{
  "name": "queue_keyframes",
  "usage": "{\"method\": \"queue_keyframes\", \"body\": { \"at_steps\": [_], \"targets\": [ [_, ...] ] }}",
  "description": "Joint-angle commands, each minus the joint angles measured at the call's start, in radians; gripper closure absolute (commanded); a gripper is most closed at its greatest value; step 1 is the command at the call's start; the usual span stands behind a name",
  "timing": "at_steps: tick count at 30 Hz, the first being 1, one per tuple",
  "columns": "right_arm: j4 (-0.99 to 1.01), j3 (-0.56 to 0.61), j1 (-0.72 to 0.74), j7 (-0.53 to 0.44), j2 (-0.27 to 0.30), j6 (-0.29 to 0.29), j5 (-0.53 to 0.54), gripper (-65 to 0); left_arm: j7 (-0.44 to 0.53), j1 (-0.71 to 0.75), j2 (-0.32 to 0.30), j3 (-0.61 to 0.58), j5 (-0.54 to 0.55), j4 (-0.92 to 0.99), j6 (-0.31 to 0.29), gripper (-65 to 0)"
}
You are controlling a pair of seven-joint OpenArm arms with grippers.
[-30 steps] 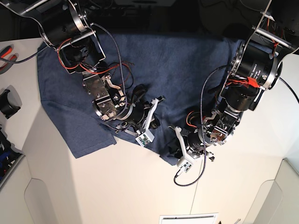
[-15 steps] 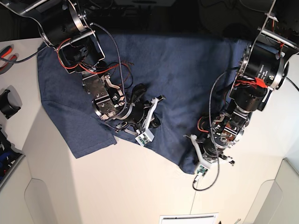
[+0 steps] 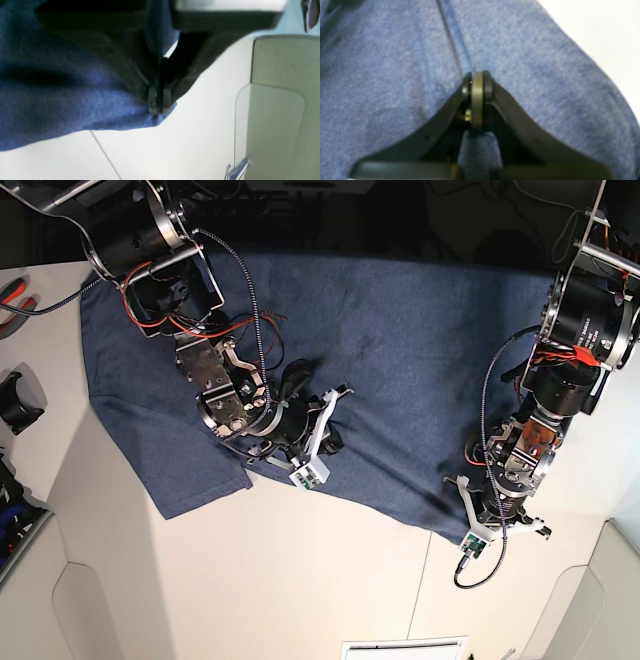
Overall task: Layout the t-shirt on the table in an organized manner, then fold the t-shirt properly
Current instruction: 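Pull the held shirt edge outward with the left gripper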
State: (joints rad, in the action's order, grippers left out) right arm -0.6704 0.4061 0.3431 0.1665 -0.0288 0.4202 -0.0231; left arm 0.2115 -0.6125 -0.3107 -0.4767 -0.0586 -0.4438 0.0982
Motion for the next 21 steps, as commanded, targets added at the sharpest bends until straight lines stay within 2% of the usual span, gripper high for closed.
{"method": "queue_keyframes", "body": {
  "at_steps": [1,2,4,9,12,16,21],
  "targets": [
    [0.021,0.008,-0.039,0.204,0.015,0.003,-0.082,0.0,0.026,-0.036,-0.016,0.004,-0.009,-0.015,0.029,-8.2],
    [0.021,0.008,-0.039,0.204,0.015,0.003,-0.082,0.0,0.027,-0.036,-0.018,0.004,-0.013,-0.015,0.029,-11.0],
    [0.021,0.008,-0.039,0.204,0.015,0.003,-0.082,0.0,0.035,-0.036,-0.023,0.004,-0.013,-0.015,0.033,-12.2],
    [0.021,0.008,-0.039,0.204,0.015,0.003,-0.082,0.0,0.051,-0.036,-0.025,0.006,-0.012,-0.015,0.196,-12.2],
    [0.012,0.008,-0.036,0.204,0.015,0.003,-0.077,0.0,0.054,-0.036,-0.025,0.006,-0.005,-0.015,0.24,-12.2],
    [-0.061,0.008,-0.036,0.205,0.015,0.003,-0.026,0.0,0.027,-0.036,-0.025,0.006,0.03,-0.015,0.221,-12.2],
    [-0.22,0.008,-0.035,0.227,0.015,0.003,0.013,0.0,-0.057,-0.036,-0.031,0.006,0.039,-0.015,0.087,-11.7]
  ]
}}
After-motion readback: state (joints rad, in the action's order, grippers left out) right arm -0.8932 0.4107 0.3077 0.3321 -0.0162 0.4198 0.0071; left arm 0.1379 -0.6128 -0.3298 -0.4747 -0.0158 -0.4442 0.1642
